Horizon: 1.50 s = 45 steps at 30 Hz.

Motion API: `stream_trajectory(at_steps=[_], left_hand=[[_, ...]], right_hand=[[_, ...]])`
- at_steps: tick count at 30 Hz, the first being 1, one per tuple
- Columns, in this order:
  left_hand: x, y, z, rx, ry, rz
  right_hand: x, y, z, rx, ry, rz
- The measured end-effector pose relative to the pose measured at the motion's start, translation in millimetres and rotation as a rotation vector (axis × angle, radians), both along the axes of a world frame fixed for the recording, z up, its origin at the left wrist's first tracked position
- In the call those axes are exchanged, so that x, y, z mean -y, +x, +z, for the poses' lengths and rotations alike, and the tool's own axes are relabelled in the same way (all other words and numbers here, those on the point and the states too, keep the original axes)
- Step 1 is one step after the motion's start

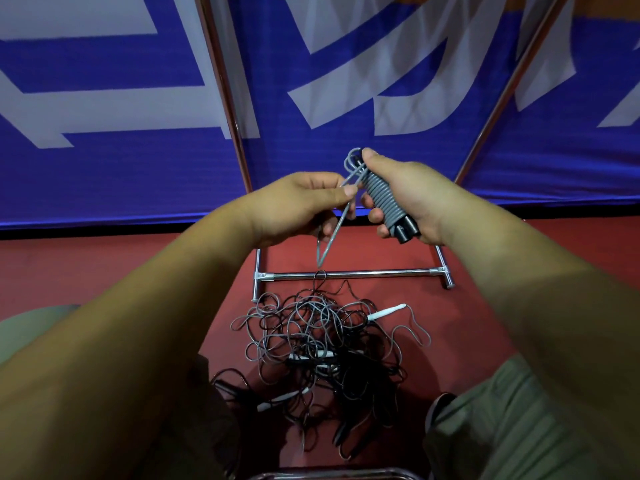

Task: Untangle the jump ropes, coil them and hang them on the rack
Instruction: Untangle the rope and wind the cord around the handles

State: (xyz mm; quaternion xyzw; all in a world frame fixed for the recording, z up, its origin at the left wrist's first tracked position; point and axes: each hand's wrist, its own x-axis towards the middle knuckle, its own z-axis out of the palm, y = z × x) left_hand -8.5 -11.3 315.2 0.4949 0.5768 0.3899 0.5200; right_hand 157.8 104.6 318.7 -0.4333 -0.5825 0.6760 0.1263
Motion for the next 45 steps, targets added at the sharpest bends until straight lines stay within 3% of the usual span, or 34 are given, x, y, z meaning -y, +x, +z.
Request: stream_trajectory(at_steps=[3,10,13,18,24,27,32,36,42,45], left_hand=[[-1,0,1,-0.057,-0.001,-0.028],[-1,-12,-11,-0.65,-0.097,-0.164],[0,-11,-19,-0.767,-0.097,-0.193],[-1,-14,-24,-0.762,-0.03,-0.083],[0,-21,-13,-0.636,0.055,-0.275],[-4,-15,-12,-0.713,0.109,-0.293],[-6,-15,-5,-0.925,0.396,-0.283],[-5,-12,4,-1.095,0.283,-0.291],[-2,-12,5,-0.989,0.232,-0.054],[-4,-17,6,-0.731,0.166,0.201]], right_hand=[[0,1,-1,0.016,0.06,0.004],[9,5,0,0.056,-0.068,0.159],[20,4,3,0.091,-0.154,0.321],[29,5,8,0.124,-0.259,0.444],[40,8,-1,0.245,-0.368,0.657],[44,8,-5,0.336,-0.341,0.715],[38,3,-25,0.483,-0.077,0.606],[26,0,-33,0.421,0.011,0.359],[19,-6,-31,0.21,0.03,0.133],[20,-10,-27,0.042,-0.028,0.082]])
